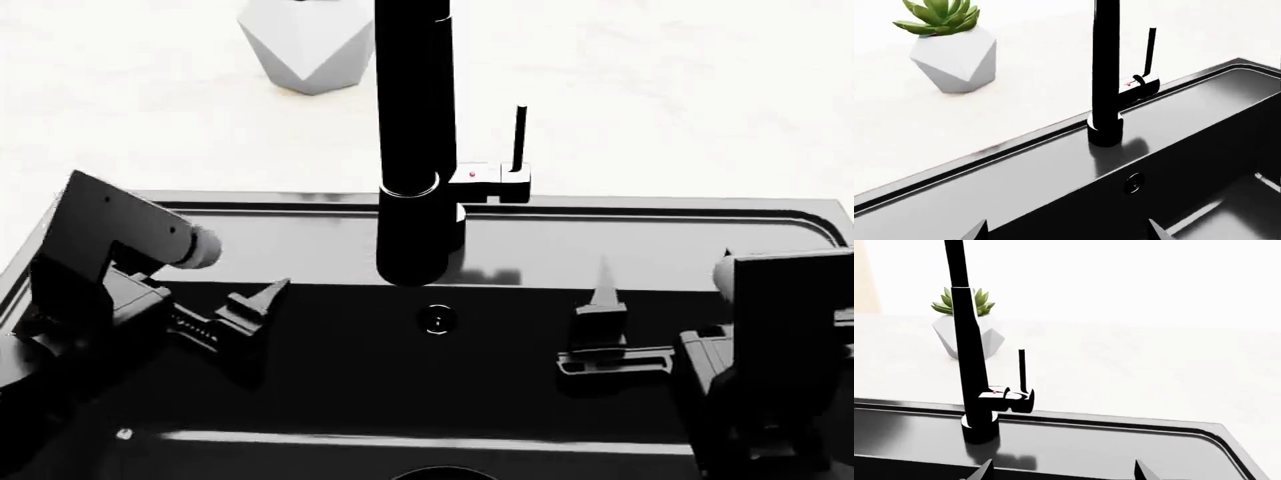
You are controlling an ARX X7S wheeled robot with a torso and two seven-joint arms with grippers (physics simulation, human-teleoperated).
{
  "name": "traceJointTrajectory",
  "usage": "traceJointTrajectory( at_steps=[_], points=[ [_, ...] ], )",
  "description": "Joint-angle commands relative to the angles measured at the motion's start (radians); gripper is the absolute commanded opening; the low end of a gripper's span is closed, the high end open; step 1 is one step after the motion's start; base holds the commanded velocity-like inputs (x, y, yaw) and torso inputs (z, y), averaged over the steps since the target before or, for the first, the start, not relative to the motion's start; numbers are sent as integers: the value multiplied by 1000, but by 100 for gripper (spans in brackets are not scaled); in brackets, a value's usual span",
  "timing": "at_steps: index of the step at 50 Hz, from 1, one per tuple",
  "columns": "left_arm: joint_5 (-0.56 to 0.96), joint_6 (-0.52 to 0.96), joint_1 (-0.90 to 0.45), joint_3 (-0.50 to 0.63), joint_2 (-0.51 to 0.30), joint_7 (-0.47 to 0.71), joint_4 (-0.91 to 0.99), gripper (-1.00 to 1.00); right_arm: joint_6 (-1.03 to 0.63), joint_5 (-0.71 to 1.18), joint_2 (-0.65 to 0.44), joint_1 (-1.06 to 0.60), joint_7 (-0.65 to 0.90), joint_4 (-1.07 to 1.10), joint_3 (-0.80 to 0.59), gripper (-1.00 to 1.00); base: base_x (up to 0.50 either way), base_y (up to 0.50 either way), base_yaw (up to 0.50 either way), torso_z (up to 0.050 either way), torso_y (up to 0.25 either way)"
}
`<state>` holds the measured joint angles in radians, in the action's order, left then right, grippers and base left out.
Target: Pick the pan and sponge and place them into the sink. Then turn on the water.
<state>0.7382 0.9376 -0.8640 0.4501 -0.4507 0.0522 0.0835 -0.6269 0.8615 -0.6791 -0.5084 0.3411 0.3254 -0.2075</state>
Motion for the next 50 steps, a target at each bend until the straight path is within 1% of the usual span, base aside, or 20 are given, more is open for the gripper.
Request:
traceJointTrajectory(
  at_steps=[1, 2, 3, 4, 7, 9, 10, 11, 12, 13, 15, 18, 21, 31, 39, 47, 50],
  points=[
    [13, 13, -63, -124, 47, 152, -31, 100, -78, 9, 26, -236, -86, -145, -54, 100, 0, 0, 0, 0, 0],
    [8, 4, -64, -123, 48, 151, -31, 100, -79, 5, 33, -263, -108, -167, -66, 100, 0, 0, 0, 0, 0],
    [30, 21, -66, -147, 59, 169, -36, 100, -82, -5, 43, -296, -130, -203, -82, 100, 0, 0, 0, 0, 0],
    [6, -7, -62, -129, 56, 163, -23, 100, -78, -6, 51, -313, -146, -224, -86, 100, 0, 0, 0, 0, 0],
    [12, 7, -71, -134, 50, 174, -4, 100, -41, -6, 87, -358, -186, -305, -73, 100, 0, 0, 0, 0, 0],
    [28, 17, -76, -169, 63, 210, -1, 100, -13, -16, 108, -391, -229, -368, -78, 100, 0, 0, 0, 0, 0],
    [27, 18, -77, -165, 59, 207, 2, 100, 0, -22, 113, -397, -238, -380, -78, 100, 0, 0, 0, 0, 0],
    [36, 28, -77, -183, 59, 227, 11, 100, 5, -29, 126, -426, -275, -443, -89, 100, 0, 0, 0, 0, 0],
    [25, 29, -77, -170, 51, 229, 22, 100, 10, -33, 132, -438, -297, -466, -98, 100, 0, 0, 0, 0, 0],
    [68, 58, -72, -207, 56, 239, 25, 100, 25, -51, 144, -458, -323, -508, -113, 100, 0, 0, 0, 0, 0],
    [45, 44, -63, -187, 50, 246, 46, 100, 41, -70, 163, -487, -352, -567, -129, 100, 0, 0, 0, 0, 0],
    [53, 50, -64, -201, 54, 260, 40, 100, 70, -99, 192, -529, -388, -658, -147, 100, 0, 0, 0, 0, 0],
    [32, 29, -62, -186, 44, 252, 49, 100, 107, -134, 227, -575, -435, -762, -174, 100, 0, 0, 0, 0, 0],
    [29, 24, -66, -185, 43, 254, 33, 100, 219, -217, 312, -679, -530, -1040, -223, 100, 0, 0, 0, 0, 0],
    [29, 18, -62, -185, 45, 254, 25, 100, 355, -310, 388, -777, -604, -1313, -276, 100, 0, 0, 0, 0, 0],
    [41, 20, -65, -196, 48, 255, 15, 100, 501, -352, 469, -869, -689, -1614, -289, 100, 0, 0, 0, 0, 0],
    [50, 24, -70, -211, 54, 266, 6, 100, 509, -367, 479, -874, -696, -1632, -276, 100, 0, 0, 0, 0, 0]
  ],
)
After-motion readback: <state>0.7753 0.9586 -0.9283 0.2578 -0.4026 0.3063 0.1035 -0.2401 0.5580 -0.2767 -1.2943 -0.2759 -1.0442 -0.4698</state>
